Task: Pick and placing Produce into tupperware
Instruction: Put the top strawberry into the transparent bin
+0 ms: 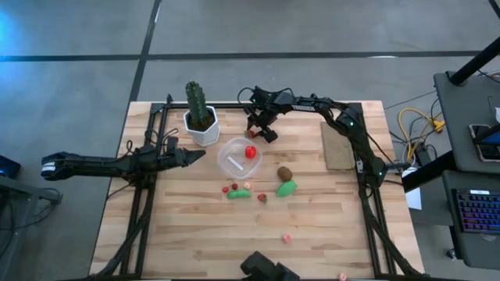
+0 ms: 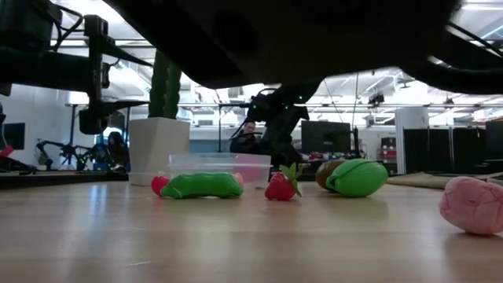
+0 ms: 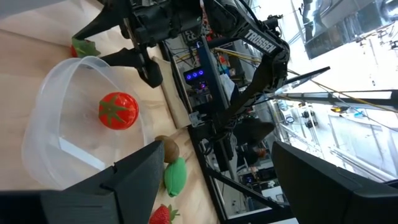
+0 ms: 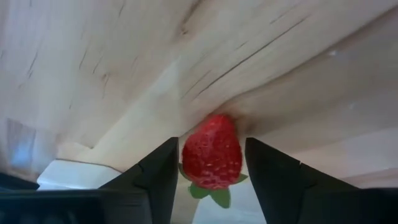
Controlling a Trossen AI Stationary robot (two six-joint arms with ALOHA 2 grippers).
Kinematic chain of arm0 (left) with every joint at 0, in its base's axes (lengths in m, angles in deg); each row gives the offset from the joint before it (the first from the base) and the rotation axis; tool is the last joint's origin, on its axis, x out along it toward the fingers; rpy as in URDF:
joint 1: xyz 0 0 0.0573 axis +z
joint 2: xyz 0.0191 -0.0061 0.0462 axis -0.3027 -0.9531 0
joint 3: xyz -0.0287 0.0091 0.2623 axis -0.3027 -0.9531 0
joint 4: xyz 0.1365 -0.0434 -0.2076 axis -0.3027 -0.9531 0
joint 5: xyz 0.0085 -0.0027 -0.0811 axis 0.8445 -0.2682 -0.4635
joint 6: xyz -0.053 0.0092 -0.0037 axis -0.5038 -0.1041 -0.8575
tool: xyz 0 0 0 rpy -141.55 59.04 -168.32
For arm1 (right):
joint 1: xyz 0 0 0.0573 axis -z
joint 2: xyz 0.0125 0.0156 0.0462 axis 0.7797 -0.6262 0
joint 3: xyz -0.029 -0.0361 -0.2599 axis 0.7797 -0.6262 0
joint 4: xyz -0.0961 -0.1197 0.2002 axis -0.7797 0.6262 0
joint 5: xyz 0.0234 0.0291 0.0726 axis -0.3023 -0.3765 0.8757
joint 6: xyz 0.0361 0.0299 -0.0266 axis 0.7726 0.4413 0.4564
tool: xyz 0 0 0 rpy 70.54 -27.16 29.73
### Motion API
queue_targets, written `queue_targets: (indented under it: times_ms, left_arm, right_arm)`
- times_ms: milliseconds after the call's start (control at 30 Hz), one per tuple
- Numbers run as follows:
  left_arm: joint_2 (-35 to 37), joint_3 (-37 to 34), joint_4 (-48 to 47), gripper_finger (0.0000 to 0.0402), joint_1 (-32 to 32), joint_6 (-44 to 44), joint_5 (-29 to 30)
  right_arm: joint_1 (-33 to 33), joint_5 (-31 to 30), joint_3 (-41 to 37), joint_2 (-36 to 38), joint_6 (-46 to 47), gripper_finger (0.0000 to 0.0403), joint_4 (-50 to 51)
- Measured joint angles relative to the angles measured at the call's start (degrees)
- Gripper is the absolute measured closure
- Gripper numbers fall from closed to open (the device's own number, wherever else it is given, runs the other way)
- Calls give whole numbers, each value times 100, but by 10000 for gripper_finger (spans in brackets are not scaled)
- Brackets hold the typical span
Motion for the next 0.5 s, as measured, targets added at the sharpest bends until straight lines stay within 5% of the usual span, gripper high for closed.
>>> queue_targets:
  times_ms: [500]
  left_arm:
    - [-17,0,-9,118,17,7,-4]
  right_arm:
    - [0,-120,0,4,46,235,55]
